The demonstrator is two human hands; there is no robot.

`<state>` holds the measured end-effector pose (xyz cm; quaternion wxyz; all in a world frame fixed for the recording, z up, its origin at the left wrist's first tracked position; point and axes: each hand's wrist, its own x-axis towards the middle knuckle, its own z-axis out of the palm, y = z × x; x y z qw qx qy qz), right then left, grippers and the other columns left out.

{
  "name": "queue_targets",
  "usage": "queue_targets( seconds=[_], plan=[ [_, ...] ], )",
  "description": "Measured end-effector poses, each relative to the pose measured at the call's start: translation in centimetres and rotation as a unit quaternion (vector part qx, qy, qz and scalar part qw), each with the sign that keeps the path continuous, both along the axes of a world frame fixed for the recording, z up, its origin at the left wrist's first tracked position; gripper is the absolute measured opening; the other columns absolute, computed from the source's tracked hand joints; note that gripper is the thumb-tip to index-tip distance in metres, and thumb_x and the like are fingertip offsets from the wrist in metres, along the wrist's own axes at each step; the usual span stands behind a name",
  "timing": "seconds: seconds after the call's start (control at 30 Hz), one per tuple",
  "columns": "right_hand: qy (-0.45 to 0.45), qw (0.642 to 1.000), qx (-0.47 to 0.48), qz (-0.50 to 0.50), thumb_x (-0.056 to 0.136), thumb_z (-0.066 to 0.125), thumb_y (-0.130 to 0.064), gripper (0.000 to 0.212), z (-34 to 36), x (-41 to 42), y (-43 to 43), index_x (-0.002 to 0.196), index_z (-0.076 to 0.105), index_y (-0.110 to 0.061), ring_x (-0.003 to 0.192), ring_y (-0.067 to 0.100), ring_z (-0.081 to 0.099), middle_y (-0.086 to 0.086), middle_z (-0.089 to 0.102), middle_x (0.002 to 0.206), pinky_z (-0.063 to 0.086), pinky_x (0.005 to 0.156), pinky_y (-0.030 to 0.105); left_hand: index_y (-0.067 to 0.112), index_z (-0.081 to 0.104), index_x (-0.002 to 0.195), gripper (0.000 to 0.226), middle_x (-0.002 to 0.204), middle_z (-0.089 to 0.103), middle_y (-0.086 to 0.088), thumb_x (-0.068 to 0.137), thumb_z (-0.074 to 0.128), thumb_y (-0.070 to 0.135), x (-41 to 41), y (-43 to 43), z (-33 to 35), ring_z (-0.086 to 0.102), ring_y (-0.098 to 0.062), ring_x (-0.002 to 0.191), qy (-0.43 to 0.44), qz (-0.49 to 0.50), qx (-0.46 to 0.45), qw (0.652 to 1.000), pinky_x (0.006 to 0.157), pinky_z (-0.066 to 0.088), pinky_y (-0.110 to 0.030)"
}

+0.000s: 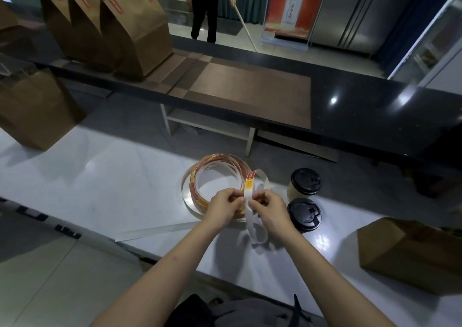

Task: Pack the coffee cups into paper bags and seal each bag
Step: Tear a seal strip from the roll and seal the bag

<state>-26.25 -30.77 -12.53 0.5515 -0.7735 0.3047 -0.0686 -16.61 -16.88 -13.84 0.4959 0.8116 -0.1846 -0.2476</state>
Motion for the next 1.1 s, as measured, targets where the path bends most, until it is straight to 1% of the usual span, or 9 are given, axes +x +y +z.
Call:
queue_targets(
  seconds=[0.17,0.27,0.37,0.43,0.57,0.67,0.77,0.93,1.1],
  plan=[
    [-0.015,1.0,0.008,0.003,0.092,0.079,-0.019,0.01,0.2,-0.6,-0.3,0.091,0.069,-0.018,0.076,0.015,0.07,0.001,0.073,0.083,0.055,0.067,0.026,0.021,0.075,0.106,0.01,0.096,0.075,0.007,0.099,0.069,0.021,-0.4,-1.1,0.3,0.071,-0.01,0.092,-0.003,-0.012,-0.017,1.0,0.087,0.06,-0.031],
    [-0.029,0.999,-0.012,-0.005,0.092,0.079,-0.02,0.012,0.8,-0.7,-0.3,0.095,0.067,-0.022,0.077,0.011,0.067,-0.003,0.071,0.085,0.053,0.067,0.02,0.022,0.075,0.102,0.007,0.092,0.074,0.009,0.098,0.07,0.021,-0.4,-1.4,0.7,0.07,-0.007,0.09,-0.009,-0.005,-0.032,0.999,0.085,0.059,-0.029],
    [-0.049,0.996,-0.067,-0.023,0.094,0.077,-0.02,0.016,1.7,-0.9,-0.4,0.103,0.064,-0.02,0.082,0.009,0.066,-0.002,0.069,0.09,0.052,0.068,0.015,0.024,0.074,0.105,0.008,0.095,0.074,0.011,0.099,0.07,0.021,-0.4,-1.5,0.8,0.069,-0.006,0.092,-0.017,-0.01,-0.03,0.999,0.085,0.058,-0.026],
    [-0.065,0.992,-0.109,-0.022,0.095,0.077,-0.02,0.014,2.0,-0.9,-0.8,0.102,0.064,-0.019,0.08,0.007,0.065,-0.004,0.069,0.089,0.05,0.067,0.015,0.024,0.074,0.107,0.01,0.096,0.074,0.01,0.099,0.069,0.019,-0.5,-1.6,0.8,0.07,-0.007,0.093,-0.01,-0.013,-0.041,0.999,0.086,0.058,-0.026],
    [-0.103,0.974,-0.201,0.032,0.092,0.08,-0.021,0.011,2.0,-0.6,-1.5,0.096,0.07,-0.023,0.08,0.007,0.06,-0.009,0.061,0.086,0.046,0.069,0.014,0.022,0.074,0.108,0.015,0.095,0.075,0.008,0.099,0.069,0.013,-0.6,-1.7,1.1,0.071,-0.008,0.092,0.001,-0.026,-0.078,0.997,0.079,0.056,-0.018],
    [-0.109,0.961,-0.247,0.058,0.091,0.08,-0.017,0.008,2.0,-0.6,-1.8,0.097,0.074,-0.018,0.085,-0.001,0.057,-0.009,0.056,0.089,0.042,0.072,0.009,0.024,0.075,0.109,0.017,0.096,0.077,0.01,0.099,0.07,0.012,-0.7,-1.8,1.3,0.072,-0.004,0.094,-0.003,-0.04,-0.089,0.995,0.082,0.057,-0.018],
    [-0.107,0.96,-0.254,0.057,0.089,0.082,-0.017,0.01,1.9,-0.7,-2.2,0.098,0.077,-0.018,0.087,0.0,0.056,-0.005,0.056,0.091,0.041,0.074,0.009,0.027,0.076,0.111,0.021,0.099,0.076,0.01,0.1,0.068,0.011,-0.8,-1.8,1.4,0.071,-0.007,0.097,0.001,-0.046,-0.085,0.995,0.081,0.056,-0.017],
    [-0.116,0.961,-0.248,0.047,0.087,0.084,-0.016,0.01,2.2,-0.7,-2.5,0.094,0.079,-0.02,0.084,-0.001,0.056,-0.005,0.056,0.087,0.041,0.072,0.009,0.03,0.073,0.112,0.026,0.088,0.068,0.015,0.101,0.064,0.008,-1.0,-2.0,1.8,0.063,-0.003,0.086,-0.019,-0.057,-0.07,0.996,0.076,0.048,-0.011],
    [-0.11,0.962,-0.247,0.039,0.088,0.084,-0.018,0.006,2.6,-0.9,-2.9,0.092,0.079,-0.018,0.086,0.004,0.058,-0.002,0.06,0.087,0.043,0.071,0.01,0.033,0.073,0.113,0.031,0.086,0.065,0.014,0.103,0.059,0.007,-1.1,-2.2,1.6,0.062,-0.004,0.083,-0.023,-0.068,-0.062,0.996,0.073,0.048,-0.012]
  ],
)
